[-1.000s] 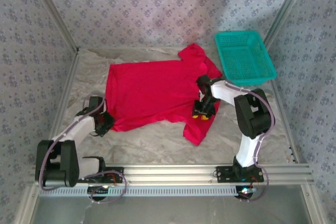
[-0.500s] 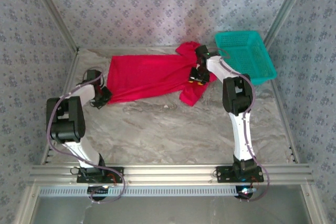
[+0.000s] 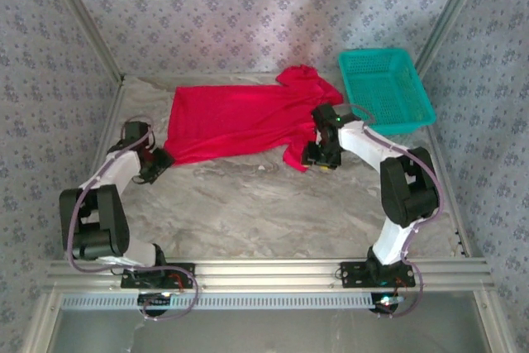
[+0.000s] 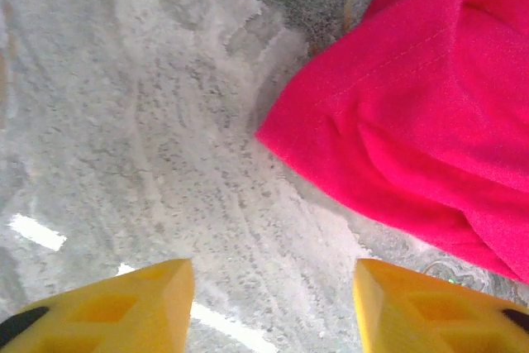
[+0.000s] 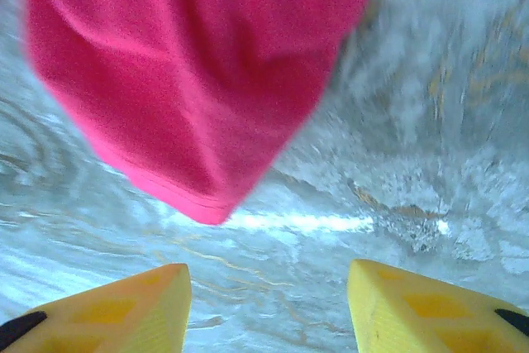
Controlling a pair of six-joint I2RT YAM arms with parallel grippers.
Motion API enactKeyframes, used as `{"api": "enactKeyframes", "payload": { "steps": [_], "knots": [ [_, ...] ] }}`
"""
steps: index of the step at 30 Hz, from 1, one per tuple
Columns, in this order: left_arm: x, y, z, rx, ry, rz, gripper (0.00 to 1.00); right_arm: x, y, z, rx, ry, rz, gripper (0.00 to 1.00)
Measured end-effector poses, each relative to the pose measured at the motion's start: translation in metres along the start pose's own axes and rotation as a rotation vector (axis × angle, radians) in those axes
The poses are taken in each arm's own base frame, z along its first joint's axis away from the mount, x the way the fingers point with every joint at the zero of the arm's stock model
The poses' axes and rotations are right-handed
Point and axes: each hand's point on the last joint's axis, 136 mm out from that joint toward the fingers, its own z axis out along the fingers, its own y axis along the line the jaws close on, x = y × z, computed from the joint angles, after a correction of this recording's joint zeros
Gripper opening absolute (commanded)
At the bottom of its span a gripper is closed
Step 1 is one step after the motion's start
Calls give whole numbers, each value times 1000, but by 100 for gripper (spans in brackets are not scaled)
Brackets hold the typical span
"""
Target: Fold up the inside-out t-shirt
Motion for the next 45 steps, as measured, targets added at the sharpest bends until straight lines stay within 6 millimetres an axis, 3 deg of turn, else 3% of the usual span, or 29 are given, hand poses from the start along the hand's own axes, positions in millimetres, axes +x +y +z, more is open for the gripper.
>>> {"api": "enactKeyframes", "payload": {
  "steps": [4,7,10,20,29,32,35,38,42,45],
  "knots": [
    [4,11,3,9,20,-38,43,18,-11,16,20,39,24,50],
    [5,7,7,42,29,-48,42,12,-7,16,6,15,21,50],
    [1,0,13,77,29,-58,33,7,-2,15,-5,-1,12,50],
    [-15,-8,48,65,60,-71,31,-1,5,19,-16,-5,3,52],
    [-17,-7,53,24,109,-86,28,-28,18,33,-32,-25,5,48],
    [-16,-5,54,5,131,-90,17,-36,22,38,-34,-25,11,39],
    [-17,-2,54,-9,149,-97,1,-42,25,41,-34,-27,12,21],
    [-17,-3,53,-6,158,-91,0,-42,23,41,-24,-24,12,2],
    [-18,-3,51,-8,153,-83,0,-33,16,36,10,5,-8,0],
    [-21,-6,49,-10,124,-54,0,-21,11,11,47,13,-52,0]
  ]
}}
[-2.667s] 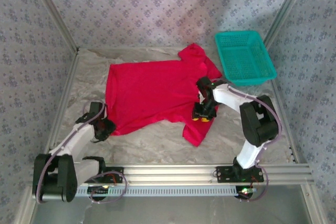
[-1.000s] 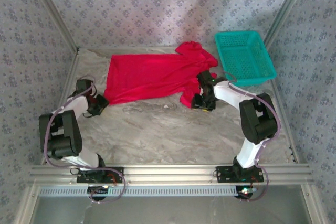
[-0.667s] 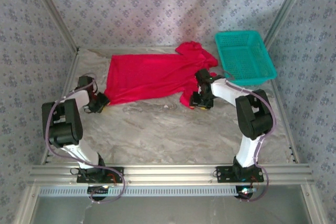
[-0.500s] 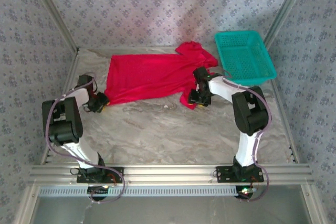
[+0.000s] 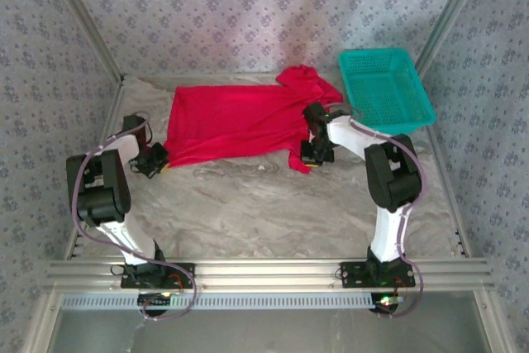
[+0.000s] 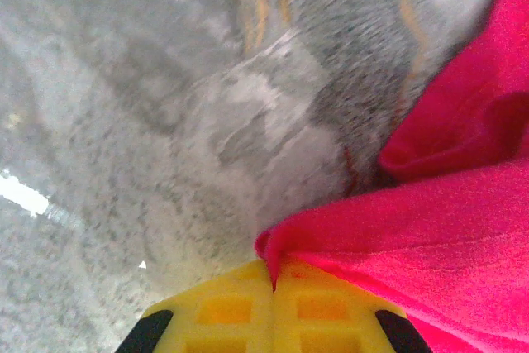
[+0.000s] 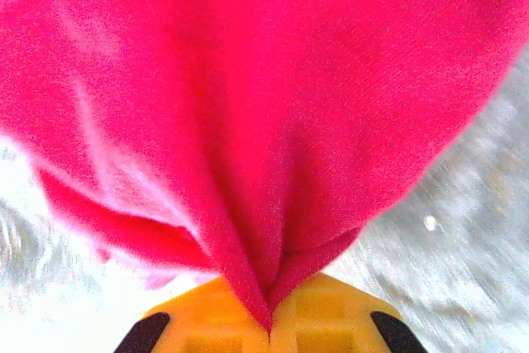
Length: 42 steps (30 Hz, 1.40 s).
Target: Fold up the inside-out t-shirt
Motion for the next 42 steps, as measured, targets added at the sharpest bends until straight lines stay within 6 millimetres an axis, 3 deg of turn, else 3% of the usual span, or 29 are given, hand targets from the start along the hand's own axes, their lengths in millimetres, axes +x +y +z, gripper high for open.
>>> {"api": "enactKeyframes", "payload": {
  "steps": [3,6,8,10,13,15,18,20,22,24,26,29,31,33,38,42],
  "knots": [
    [-3,-5,-14,4,-39,27,0,7,3,-51,-5,-39,-43,0],
    [-9,-16,-37,29,-99,60,0,0,16,-108,-38,-118,-101,0],
    [-13,-25,-50,48,-135,80,0,-7,26,-134,-54,-157,-137,0],
    [-12,-33,-56,60,-153,98,0,-14,35,-145,-56,-167,-170,2],
    [-4,-41,-53,60,-142,129,0,-31,50,-129,-45,-113,-205,7],
    [3,-45,-51,61,-132,148,0,-53,62,-99,-34,-64,-222,9],
    [10,-48,-45,57,-112,166,0,-94,72,-52,-15,-38,-211,40],
    [13,-46,-42,49,-102,167,0,-121,74,-30,-20,-53,-194,45],
    [14,-44,-38,42,-93,166,0,-141,69,-21,-26,-78,-162,50],
    [15,-42,-36,37,-88,165,0,-149,57,-26,-16,-92,-135,50],
    [16,-42,-35,36,-87,165,0,-146,44,-35,2,-100,-117,50],
    [17,-41,-33,33,-83,165,0,-104,29,-46,13,-58,-97,42],
    [18,-40,-30,29,-76,164,0,-75,30,-52,1,-40,-92,42],
    [20,-37,-26,22,-64,162,0,-58,39,-55,-23,-45,-98,42],
    [22,-34,-22,12,-53,160,0,-63,72,-47,-111,-91,-110,51],
    [23,-33,-19,14,-54,160,0,-72,85,-26,-119,-80,-102,52]
  ]
}}
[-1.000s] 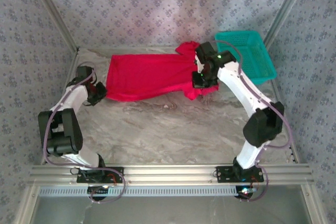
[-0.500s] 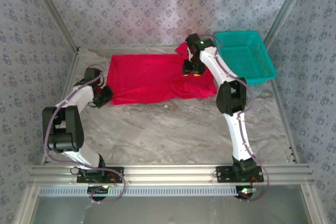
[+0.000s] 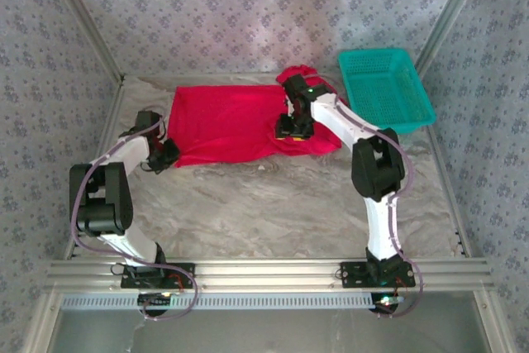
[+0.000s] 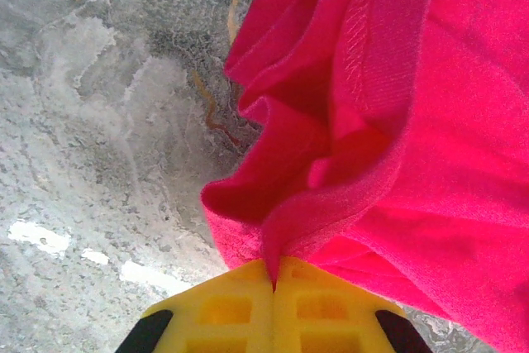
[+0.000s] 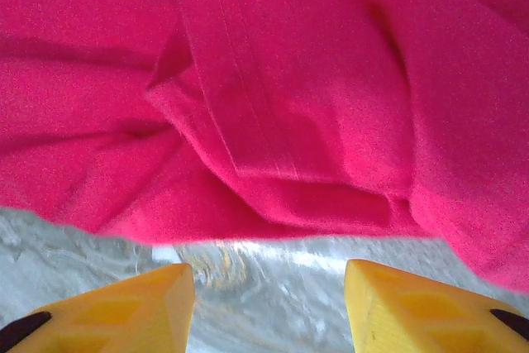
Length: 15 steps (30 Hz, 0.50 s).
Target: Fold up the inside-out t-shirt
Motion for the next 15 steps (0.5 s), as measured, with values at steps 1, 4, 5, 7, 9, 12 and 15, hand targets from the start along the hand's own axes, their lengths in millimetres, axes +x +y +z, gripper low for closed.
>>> {"api": "enactKeyframes", "payload": {
  "steps": [1,4,5,7,9,12,15],
  "knots": [
    [0,0,0,0,-1,0,0,-3,1,8,4,6,1,52],
    [0,0,1,1,-2,0,0,-6,1,28,31,20,3,52],
    [0,0,2,1,-1,0,0,-7,1,33,38,23,5,51],
    [0,1,3,-2,2,0,0,-10,-2,41,62,19,8,43],
    [1,1,5,-5,6,-1,0,-12,-5,44,84,13,18,23],
    [3,2,7,-4,18,-2,0,-19,-9,41,111,-8,27,1],
    [3,1,6,5,21,-7,0,-25,-11,32,125,-22,27,0]
  ]
}}
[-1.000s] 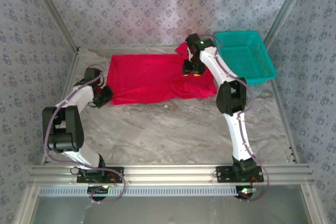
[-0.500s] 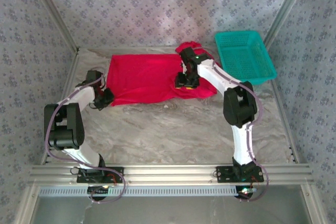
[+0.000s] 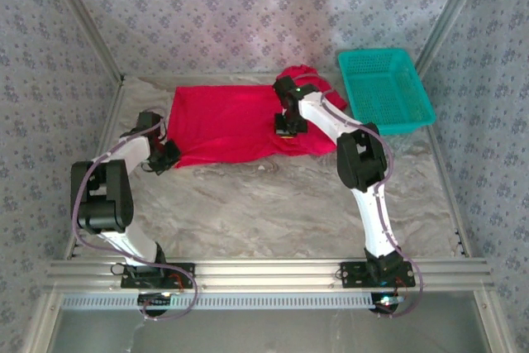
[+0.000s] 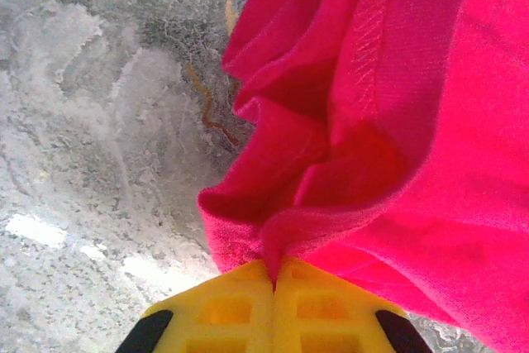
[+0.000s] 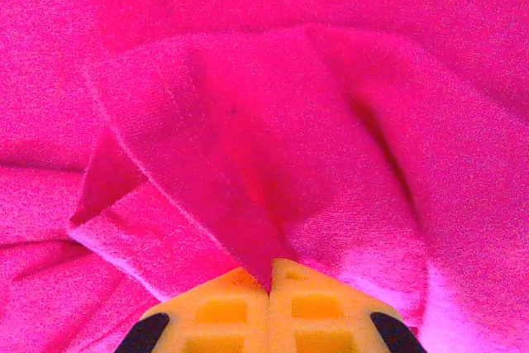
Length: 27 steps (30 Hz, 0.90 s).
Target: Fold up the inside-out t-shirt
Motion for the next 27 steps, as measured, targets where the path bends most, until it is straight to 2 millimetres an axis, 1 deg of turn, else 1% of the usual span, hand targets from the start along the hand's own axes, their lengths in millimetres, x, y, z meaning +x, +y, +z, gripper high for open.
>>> {"api": "enactKeyframes", "payload": {
  "steps": [3,6,8,11,13,14,17,19,22,24,25,27],
  "knots": [
    [-5,0,-8,18,-16,-15,0,-2,-3,-16,14,-10,-12,0],
    [-13,-2,-22,49,-47,-28,0,-7,-3,-47,18,-43,-41,0],
    [-19,-5,-33,71,-69,-34,0,-13,-2,-74,15,-87,-63,0],
    [-29,-15,-54,120,-105,-40,0,-22,-2,-122,8,-173,-93,0],
    [-39,-23,-72,167,-139,-47,0,-28,-7,-157,4,-239,-100,0],
    [-45,-24,-80,185,-154,-57,0,-31,-10,-171,4,-265,-102,0],
    [-74,-23,-115,235,-223,-102,0,-41,-30,-216,1,-357,-81,0],
    [-100,-20,-144,266,-288,-133,0,-49,-52,-248,-3,-425,-41,0],
    [-130,-18,-185,308,-382,-155,0,-52,-82,-286,-19,-504,21,0],
    [-138,-20,-204,330,-423,-151,0,-49,-95,-309,-35,-551,52,0],
    [-137,-23,-212,343,-438,-144,0,-47,-97,-318,-51,-572,57,0],
    [-131,-27,-220,368,-441,-135,0,-39,-91,-328,-93,-590,54,0]
  ]
}}
